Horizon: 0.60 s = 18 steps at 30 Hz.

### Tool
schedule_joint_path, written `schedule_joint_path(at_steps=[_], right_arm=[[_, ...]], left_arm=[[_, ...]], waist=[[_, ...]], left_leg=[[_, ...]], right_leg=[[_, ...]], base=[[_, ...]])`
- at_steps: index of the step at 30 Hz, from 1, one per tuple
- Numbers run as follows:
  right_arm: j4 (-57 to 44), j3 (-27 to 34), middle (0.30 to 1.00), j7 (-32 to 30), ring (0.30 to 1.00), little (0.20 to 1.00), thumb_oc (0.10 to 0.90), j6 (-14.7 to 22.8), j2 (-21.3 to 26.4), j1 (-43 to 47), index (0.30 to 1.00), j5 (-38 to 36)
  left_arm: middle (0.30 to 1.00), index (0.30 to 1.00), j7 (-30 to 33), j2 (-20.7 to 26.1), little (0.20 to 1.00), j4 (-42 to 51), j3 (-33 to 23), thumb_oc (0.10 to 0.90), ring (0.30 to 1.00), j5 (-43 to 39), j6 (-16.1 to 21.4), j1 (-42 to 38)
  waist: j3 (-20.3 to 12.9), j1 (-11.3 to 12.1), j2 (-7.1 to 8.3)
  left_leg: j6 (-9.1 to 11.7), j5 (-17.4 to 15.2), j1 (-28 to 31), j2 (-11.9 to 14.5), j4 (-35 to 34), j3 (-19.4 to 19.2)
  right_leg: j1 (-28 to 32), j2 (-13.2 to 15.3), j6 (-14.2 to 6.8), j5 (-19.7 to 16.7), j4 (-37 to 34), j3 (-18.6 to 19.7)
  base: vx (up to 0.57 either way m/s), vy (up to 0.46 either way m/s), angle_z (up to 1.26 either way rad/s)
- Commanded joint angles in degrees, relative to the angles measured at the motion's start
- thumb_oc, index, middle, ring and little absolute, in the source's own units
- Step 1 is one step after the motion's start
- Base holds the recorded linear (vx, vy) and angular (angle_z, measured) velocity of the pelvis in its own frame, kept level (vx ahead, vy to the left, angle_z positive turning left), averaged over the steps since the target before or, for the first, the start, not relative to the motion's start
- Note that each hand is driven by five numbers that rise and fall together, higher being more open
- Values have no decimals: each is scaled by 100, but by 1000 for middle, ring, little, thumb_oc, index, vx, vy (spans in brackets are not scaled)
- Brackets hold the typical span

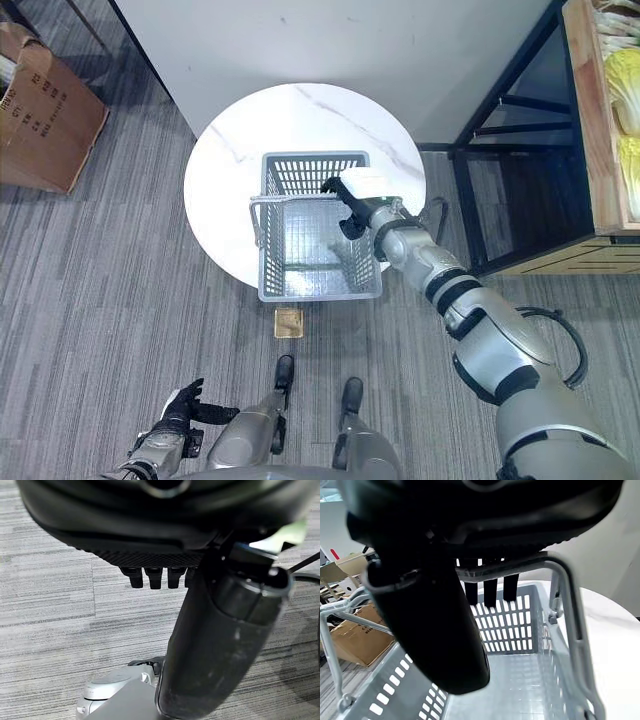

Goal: Get the vegetables into the basket

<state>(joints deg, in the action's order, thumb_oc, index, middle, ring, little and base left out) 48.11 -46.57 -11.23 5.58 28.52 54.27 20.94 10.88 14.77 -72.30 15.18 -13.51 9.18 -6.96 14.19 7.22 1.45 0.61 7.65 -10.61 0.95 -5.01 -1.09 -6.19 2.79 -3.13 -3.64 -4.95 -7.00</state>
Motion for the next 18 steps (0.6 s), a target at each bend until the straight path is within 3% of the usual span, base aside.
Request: schedule_joint_path(at_steps=[1, 7, 11, 15, 18], right_arm=[[-3, 23, 300, -384, 300, 300, 400, 135, -207, 909, 300, -82], [-121, 170, 300, -404, 300, 300, 400, 122, -336, 537, 300, -146], [-1431, 306, 300, -250, 300, 300, 400, 236, 457, 97, 300, -127], [-2798, 826, 300, -137, 300, 300, 400, 485, 1079, -686, 300, -301], [-3943, 1336, 300, 43, 300, 300, 400, 763, 1854, -1301, 300, -439]], left_arm=[[1000, 1000, 155, 214, 1000, -118, 306, 900, 1000, -91, 133, -182], [1000, 1000, 186, 176, 1000, 18, 302, 900, 1000, -47, 123, -182], [1000, 1000, 106, 184, 1000, 108, 166, 900, 1000, 85, 65, -77], [1000, 1000, 15, 174, 1000, 124, -73, 900, 1000, 234, -28, 77], [1000, 1000, -72, 187, 1000, 71, -261, 900, 1000, 462, -90, 183]], waist=[[-173, 66, 244], [-190, 52, 196], [-278, -103, 162], [-367, -257, 120], [-444, -421, 93]], left_leg=[[198, -380, -25, 207, 229, 26], [185, -442, 26, 193, 279, 3], [183, -535, 179, 210, 316, -79], [177, -606, 314, 228, 340, -141], [193, -661, 460, 265, 359, -223]], right_leg=[[-161, 674, -511, -188, 232, 262], [-125, 691, -511, -171, 249, 275], [-42, 711, -530, -139, 272, 344], [35, 719, -545, -87, 303, 397], [101, 713, -551, -31, 342, 451]], base=[[0, 0, 0], [0, 0, 0], [4, 9, 0], [35, 25, -9], [40, 18, -6]])
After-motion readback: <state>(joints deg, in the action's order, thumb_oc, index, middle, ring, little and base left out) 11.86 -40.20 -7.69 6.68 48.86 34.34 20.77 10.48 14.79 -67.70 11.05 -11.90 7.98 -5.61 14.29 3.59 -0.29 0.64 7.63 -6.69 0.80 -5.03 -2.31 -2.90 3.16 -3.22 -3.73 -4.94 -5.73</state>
